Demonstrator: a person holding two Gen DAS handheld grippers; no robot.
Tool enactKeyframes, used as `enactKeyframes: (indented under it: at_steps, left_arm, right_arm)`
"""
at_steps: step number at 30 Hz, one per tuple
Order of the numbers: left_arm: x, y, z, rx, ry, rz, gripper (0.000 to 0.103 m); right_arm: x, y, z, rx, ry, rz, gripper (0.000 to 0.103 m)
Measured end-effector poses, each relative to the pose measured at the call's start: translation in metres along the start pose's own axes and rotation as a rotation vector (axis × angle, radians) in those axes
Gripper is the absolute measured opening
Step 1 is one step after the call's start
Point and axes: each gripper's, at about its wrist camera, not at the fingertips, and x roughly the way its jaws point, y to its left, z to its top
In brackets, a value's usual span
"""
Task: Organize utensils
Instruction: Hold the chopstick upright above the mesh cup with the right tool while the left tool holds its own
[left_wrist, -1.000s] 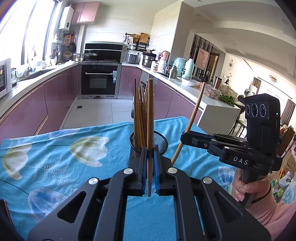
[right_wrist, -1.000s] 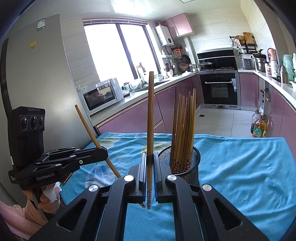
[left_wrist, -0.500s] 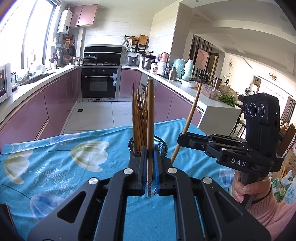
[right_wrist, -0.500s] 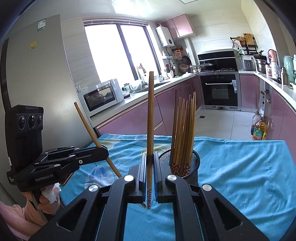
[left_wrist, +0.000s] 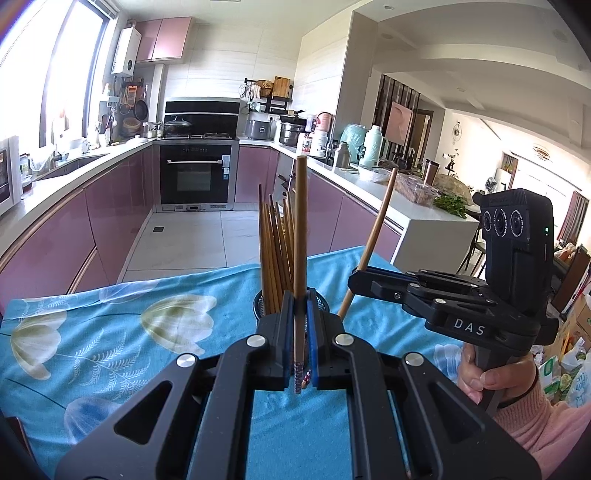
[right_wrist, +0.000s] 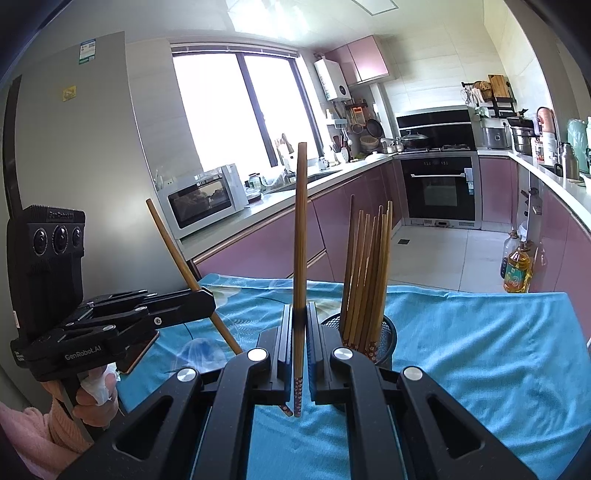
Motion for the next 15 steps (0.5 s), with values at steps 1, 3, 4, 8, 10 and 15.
enactKeyframes:
  at_steps: [1,3,4,8,10,15]
  left_arm:
    - [-0.0007,-0.0011,0.0008,0.002,-0.002,0.001,0.007]
    - [-0.0006,-0.0024,0.0016,0.005,-0.004,0.000,0.007]
    - [-0.0004,-0.0030,0.0024,0.006,-0.004,-0.001,0.007]
    - [-0.0012,-0.0058,0.0052,0.013,-0.008,-0.003,0.007]
    - [-0.0022,-0.0061,0.0064,0.016,-0.011,-0.004,0.007]
    - [-0.0044,-0.0092,0.0097,0.023,-0.017,-0.004,0.007]
  right_arm:
    - [0.0003,-0.0006,0.0003,0.000,-0.001,0.002,0.006]
    - [0.0007,-0.0009,0.0015,-0.003,-0.004,0.002,0.006]
    - [0.0007,-0.0012,0.0019,-0.003,-0.004,0.003,0.006]
    - [0.0003,-0.0012,0.0034,-0.007,-0.007,0.003,0.006]
    - [0.0005,-0.0010,0.0047,-0.009,-0.009,0.003,0.006]
    - [0.0012,-0.0016,0.0076,-0.011,-0.015,0.005,0.006]
